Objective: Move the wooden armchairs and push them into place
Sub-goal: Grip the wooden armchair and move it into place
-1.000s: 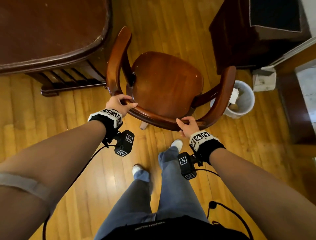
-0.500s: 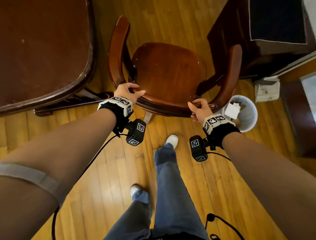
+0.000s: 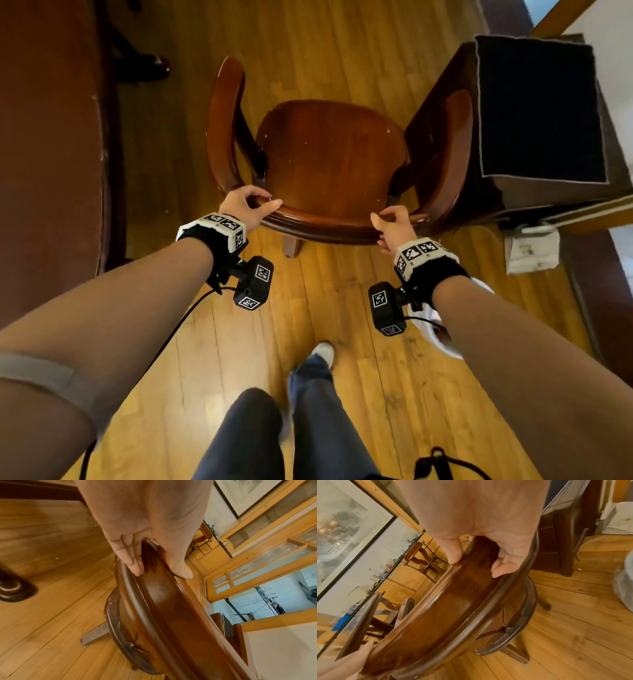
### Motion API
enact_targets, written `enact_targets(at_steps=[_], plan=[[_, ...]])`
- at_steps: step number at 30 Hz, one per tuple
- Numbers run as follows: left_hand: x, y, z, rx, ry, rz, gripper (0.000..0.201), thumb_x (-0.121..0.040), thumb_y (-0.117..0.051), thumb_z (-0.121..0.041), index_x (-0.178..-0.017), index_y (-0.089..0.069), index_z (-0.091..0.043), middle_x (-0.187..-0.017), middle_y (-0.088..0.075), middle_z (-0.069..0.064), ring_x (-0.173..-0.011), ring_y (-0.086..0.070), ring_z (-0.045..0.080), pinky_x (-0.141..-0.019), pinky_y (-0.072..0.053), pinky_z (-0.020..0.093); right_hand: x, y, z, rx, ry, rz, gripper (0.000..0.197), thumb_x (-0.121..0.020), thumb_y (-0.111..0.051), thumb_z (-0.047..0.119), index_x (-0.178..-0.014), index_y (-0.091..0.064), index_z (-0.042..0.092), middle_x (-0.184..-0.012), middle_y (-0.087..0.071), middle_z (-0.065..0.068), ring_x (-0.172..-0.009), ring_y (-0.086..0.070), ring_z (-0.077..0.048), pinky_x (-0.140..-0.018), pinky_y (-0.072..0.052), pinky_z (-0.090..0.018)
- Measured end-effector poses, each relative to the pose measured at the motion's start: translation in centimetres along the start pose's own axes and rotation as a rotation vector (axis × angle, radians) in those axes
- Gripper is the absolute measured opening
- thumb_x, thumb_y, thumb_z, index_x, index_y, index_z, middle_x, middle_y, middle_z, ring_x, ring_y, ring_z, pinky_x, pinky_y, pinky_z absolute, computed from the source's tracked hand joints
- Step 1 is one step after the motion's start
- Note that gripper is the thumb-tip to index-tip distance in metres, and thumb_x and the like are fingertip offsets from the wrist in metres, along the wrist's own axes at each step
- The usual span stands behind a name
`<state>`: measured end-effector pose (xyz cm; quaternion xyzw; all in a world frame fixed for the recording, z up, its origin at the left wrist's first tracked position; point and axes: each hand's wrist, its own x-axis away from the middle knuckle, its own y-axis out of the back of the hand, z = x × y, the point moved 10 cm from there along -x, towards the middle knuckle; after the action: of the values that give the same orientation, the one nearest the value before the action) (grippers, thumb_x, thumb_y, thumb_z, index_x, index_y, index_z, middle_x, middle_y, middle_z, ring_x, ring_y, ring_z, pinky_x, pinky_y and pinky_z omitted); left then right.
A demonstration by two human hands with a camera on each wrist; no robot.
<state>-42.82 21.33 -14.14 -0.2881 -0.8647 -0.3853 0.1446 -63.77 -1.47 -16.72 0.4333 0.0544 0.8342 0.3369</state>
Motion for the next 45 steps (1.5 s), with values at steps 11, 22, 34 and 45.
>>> enact_targets(at_steps=[11, 22, 34, 45], plan=[[-17.5, 2.9, -10.0, 0.058, -0.011, -0.062, 0.036, -0.081, -0.069, -0.043, -0.107, -0.069, -0.019, -0.117, -0.066, 0.005, -0.108, -0.061, 0.02, -0.082, -0.043, 0.024, -14.7, 1.6, 14.9, -0.001, 0.019, 0.005, 0.02, -0.095, -0.052, 0.033, -0.106, -0.038, 0.025, -0.072, -0.044, -0.001, -0.058, -0.044, -0.013, -0.052, -0.039, -0.023], [-39.3, 6.6, -21.9, 0.043, -0.04, 0.041, 0.035, -0.079, -0.07, -0.048, -0.104, -0.068, -0.023, -0.118, -0.064, 0.001, -0.109, -0.059, 0.019, -0.085, -0.043, 0.025, -29.7, 3.0, 31.6, -0.07, -0.038, -0.053, 0.018, -0.095, -0.053, 0.032, -0.103, -0.038, 0.026, -0.079, -0.043, 0.0, -0.061, -0.045, -0.013, -0.057, -0.042, -0.025], [-59.5, 6.5, -34.9, 0.041, -0.096, 0.08, 0.032, -0.078, -0.07, -0.048, -0.1, -0.066, -0.026, -0.129, -0.06, 0.002, -0.124, -0.053, 0.022, -0.105, -0.043, 0.039, -45.3, 7.9, 45.6, -0.096, -0.057, -0.123, 0.019, -0.093, -0.056, 0.034, -0.102, -0.041, 0.025, -0.077, -0.046, -0.002, -0.055, -0.043, -0.015, -0.052, -0.041, -0.024], [-78.3, 6.6, -48.3, -0.014, -0.09, 0.086, 0.026, -0.077, -0.068, -0.052, -0.092, -0.061, -0.031, -0.131, -0.06, 0.002, -0.126, -0.052, 0.022, -0.107, -0.041, 0.042, -62.1, 13.6, 61.6, -0.081, -0.015, -0.106, 0.02, -0.094, -0.055, 0.033, -0.103, -0.04, 0.023, -0.081, -0.048, 0.001, -0.059, -0.046, -0.013, -0.047, -0.039, -0.022]])
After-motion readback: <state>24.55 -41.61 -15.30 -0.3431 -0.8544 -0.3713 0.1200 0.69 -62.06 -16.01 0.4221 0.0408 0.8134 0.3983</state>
